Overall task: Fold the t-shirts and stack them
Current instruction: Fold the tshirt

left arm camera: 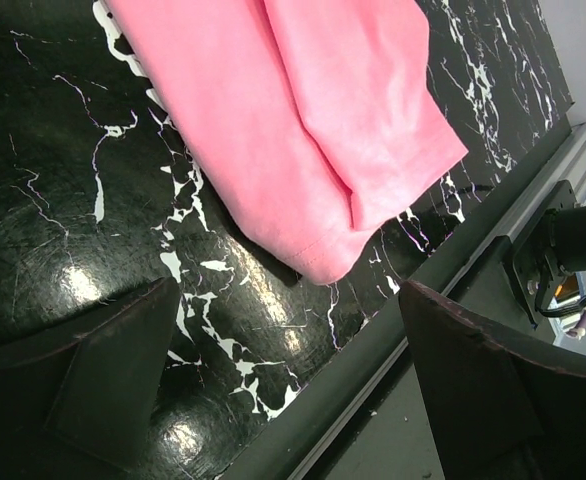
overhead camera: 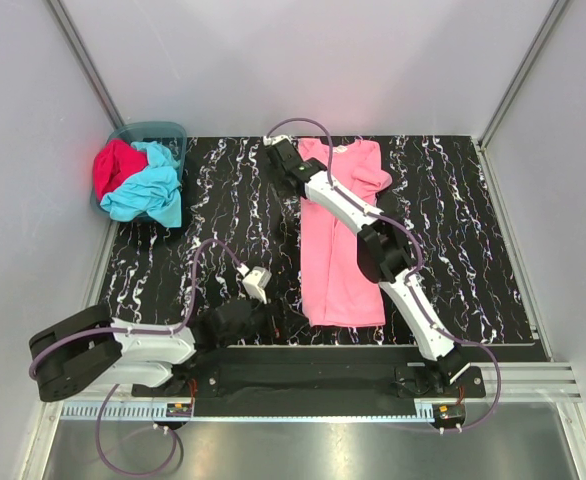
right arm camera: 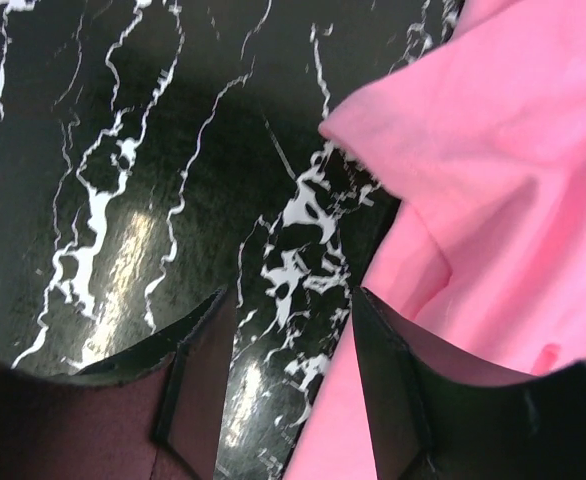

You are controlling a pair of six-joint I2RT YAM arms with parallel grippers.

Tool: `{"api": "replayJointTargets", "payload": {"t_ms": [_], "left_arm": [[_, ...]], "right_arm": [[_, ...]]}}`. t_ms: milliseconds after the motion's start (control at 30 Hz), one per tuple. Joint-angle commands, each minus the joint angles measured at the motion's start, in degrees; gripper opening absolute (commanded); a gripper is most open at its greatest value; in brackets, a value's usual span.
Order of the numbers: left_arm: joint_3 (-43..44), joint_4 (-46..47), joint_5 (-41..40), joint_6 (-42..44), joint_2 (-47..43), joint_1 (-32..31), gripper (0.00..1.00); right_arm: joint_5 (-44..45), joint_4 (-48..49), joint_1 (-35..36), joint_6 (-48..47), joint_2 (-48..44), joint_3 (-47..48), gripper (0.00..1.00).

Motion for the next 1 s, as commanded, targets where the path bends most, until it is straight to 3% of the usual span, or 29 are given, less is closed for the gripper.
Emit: {"api": "replayJointTargets", "payload": {"t_ms": [0, 200, 433, 600, 700, 833, 967], "left_arm": [[-1.2, 2.82, -1.61, 0.28, -2.36, -0.4, 0.97], [-1.47, 1.68, -1.26, 0.55, -4.12, -0.4, 0.97], [2.39, 0.1, -6.61, 0.45, -5.44, 0.3, 0.99], [11.62, 0.88, -0.75, 1.61, 1.23, 6.53, 0.99], [15.4, 4.49, 4.53, 0.02, 5.89, 14.51, 0.99], [21.81, 2.92, 9.28, 1.77, 12.21, 21.21, 0.99], [30.32, 2.03, 12.62, 3.79, 19.07, 27.45, 0.99]], "right_arm": [[3.27, 4.63, -0.67, -4.15, -2.41, 0.18, 0.57], [5.38, 6.83, -0.75, -7.58, 1.98, 3.95, 0.57], [7.39, 7.01, -1.81, -1.36, -0.03, -0.06, 0.56], [8.46, 12.36, -4.88, 4.1, -16.36, -12.54, 0.55], [8.28, 16.92, -8.13, 8.14, -28.66, -26.21, 0.55], [8.19, 26.94, -10.6, 12.88, -48.93, -44.34, 0.54], [9.78, 34.06, -11.21, 17.1, -63.38, -59.73, 0.54]]}}
